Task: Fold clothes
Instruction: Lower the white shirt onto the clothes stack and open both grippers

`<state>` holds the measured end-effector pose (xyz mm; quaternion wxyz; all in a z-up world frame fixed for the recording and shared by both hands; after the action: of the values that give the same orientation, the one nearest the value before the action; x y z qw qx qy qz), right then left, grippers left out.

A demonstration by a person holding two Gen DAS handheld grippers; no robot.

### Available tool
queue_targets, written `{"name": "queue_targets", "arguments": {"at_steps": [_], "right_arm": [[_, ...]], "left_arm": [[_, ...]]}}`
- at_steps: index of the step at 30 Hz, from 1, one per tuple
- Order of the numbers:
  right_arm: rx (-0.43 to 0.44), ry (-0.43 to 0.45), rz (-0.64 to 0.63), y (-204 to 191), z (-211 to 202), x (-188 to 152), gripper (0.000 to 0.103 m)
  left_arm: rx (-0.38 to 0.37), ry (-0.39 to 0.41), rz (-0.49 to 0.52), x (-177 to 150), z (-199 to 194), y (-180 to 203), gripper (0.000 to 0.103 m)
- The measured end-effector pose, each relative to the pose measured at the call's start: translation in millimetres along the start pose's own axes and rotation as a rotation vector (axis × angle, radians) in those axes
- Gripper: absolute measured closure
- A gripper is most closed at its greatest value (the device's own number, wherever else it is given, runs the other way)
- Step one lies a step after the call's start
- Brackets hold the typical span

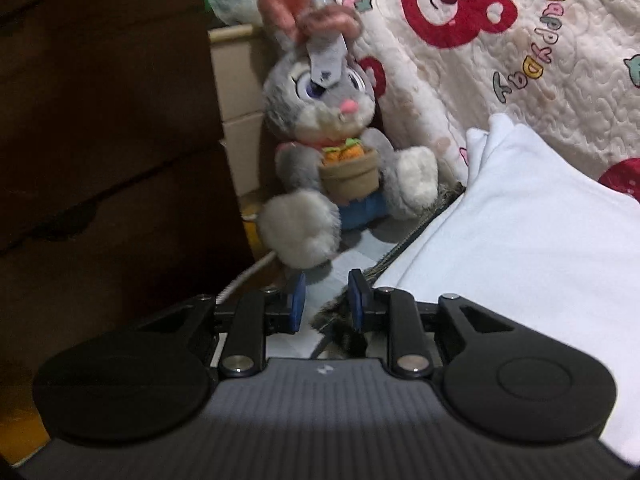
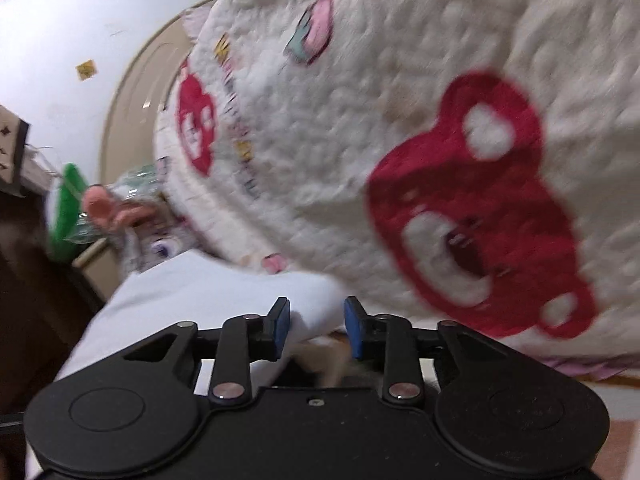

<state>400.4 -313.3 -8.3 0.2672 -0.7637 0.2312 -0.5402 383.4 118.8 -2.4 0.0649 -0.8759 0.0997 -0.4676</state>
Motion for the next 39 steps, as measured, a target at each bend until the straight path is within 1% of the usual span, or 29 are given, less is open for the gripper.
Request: {"name": "queue_targets", "arguments": {"at_steps": [3,5,6,9,10,12,13,16,18,19,20,21,22,24,26,30,33,35,38,39], "right_arm": [[-0.005,0.036,-0.070,-6,-17,4,0.065],[0.082,0.050,-0.173,-30,-38,-7,0.065],[0.131,0.045,-0.225,-43,-47,-15,0.065],[0.237,0.012,-0.348,-70,-62,-48,0.061],[0.251,-0.010,-0.376,-75,-64,-60,0.061],[0.270,-0.049,-0.435,-83,-71,-85,0.061],[0.277,-0.052,-0.454,-86,-77,-96,0.060],[0.316,-0.086,-0.473,-93,-93,-126,0.060],[0.353,-0.127,-0.489,-99,-99,-144,0.060],[0.369,-0.156,-0.511,-103,-101,-154,0.060],[0.374,-0.170,-0.535,-106,-101,-161,0.059],[0.374,-0.178,-0.550,-107,-102,-166,0.059],[0.376,-0.189,-0.551,-108,-103,-169,0.058],[0.396,-0.223,-0.533,-109,-106,-171,0.057],[0.422,-0.261,-0.535,-111,-110,-176,0.058],[0.451,-0.317,-0.512,-109,-117,-185,0.056],[0.436,-0.335,-0.494,-103,-118,-188,0.055],[0.409,-0.334,-0.497,-100,-115,-188,0.050],[0.388,-0.328,-0.468,-93,-119,-185,0.048],[0.383,-0.324,-0.450,-90,-121,-183,0.048]], "left_arm": [[-0.007,0.034,-0.019,0,-20,-2,0.079],[-0.056,0.093,-0.016,7,-40,11,0.076],[-0.082,0.120,-0.009,9,-48,18,0.074],[-0.122,0.141,0.008,12,-49,33,0.066],[-0.136,0.148,0.013,13,-49,38,0.061],[-0.163,0.162,0.024,14,-50,47,0.061],[-0.176,0.169,0.030,15,-50,52,0.061],[-0.212,0.188,0.047,17,-51,66,0.061],[-0.153,0.162,0.081,8,-43,64,0.061],[-0.112,0.142,0.102,3,-38,62,0.061],[-0.048,0.121,0.104,-2,-33,56,0.061],[0.004,0.104,0.084,-6,-28,47,0.061],[0.048,0.089,0.059,-9,-22,37,0.056],[0.042,0.078,-0.032,-16,-12,20,0.051],[0.035,0.058,-0.092,-23,-8,12,0.050],[0.063,0.056,-0.113,-21,-10,12,0.042],[0.043,0.031,-0.178,-22,-7,9,0.042],[0.021,0.025,-0.245,-26,-6,2,0.042],[-0.035,0.022,-0.402,-33,-6,-13,0.042],[-0.068,0.009,-0.460,-37,-3,-17,0.042]]}}
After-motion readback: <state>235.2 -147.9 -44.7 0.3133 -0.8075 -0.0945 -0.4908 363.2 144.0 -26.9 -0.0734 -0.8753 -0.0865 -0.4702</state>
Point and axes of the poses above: each gripper's, at about its wrist camera, not at the fingertips, and z roughly the way its jaws point, y to its right, x to its top, the point moved 9 cm from there along z, roughly the way its jaws point, and after that the axes turned 14 degrees about z, right-handed, at the moved point
